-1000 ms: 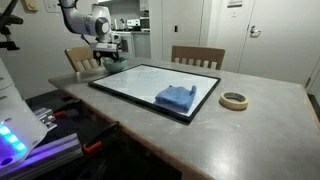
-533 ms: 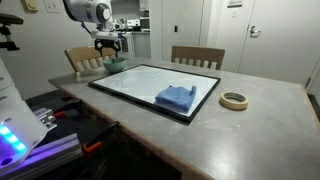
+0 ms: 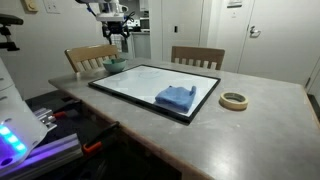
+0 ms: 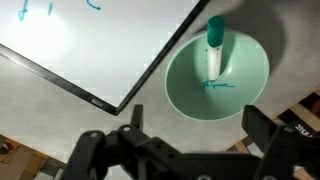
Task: Move the bowl to the left of the white board then use the blue towel to erase the white board
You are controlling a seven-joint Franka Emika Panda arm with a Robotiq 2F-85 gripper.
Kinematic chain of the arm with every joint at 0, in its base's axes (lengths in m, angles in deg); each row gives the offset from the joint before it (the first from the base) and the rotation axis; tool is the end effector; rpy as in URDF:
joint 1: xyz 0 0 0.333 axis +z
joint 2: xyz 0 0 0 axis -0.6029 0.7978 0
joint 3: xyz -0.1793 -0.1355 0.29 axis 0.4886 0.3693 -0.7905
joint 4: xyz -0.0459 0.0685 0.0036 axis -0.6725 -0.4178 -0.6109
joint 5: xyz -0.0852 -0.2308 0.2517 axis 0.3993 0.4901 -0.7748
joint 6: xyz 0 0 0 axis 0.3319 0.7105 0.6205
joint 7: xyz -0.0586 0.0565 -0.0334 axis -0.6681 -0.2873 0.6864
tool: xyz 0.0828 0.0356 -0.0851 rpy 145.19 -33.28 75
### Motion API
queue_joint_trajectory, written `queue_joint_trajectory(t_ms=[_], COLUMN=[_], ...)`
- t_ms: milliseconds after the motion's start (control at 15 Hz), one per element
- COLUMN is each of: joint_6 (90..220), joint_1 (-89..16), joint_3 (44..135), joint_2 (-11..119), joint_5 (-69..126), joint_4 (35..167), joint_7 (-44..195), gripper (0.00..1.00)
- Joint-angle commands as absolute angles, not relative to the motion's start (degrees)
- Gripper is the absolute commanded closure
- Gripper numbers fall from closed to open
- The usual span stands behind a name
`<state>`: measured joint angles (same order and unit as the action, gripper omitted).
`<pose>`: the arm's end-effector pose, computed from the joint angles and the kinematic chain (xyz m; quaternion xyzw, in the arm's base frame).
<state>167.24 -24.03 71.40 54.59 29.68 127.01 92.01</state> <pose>0.5330 0.2675 0.3780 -0.9310 -0.3477 -0.1069 0.0301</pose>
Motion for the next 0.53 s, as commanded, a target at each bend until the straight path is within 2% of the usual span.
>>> queue_joint_trajectory(t_ms=[0,467], joint_6=[166.2,168.4], joint_1=[-24.7,-26.8], joint_3=[74.3,78.7], joint_2=[48.2,38.4], joint_5=[31.8,35.4], joint_4=[132.7,144.9], joint_7=[88.6,81.9], gripper=[0.0,0.0])
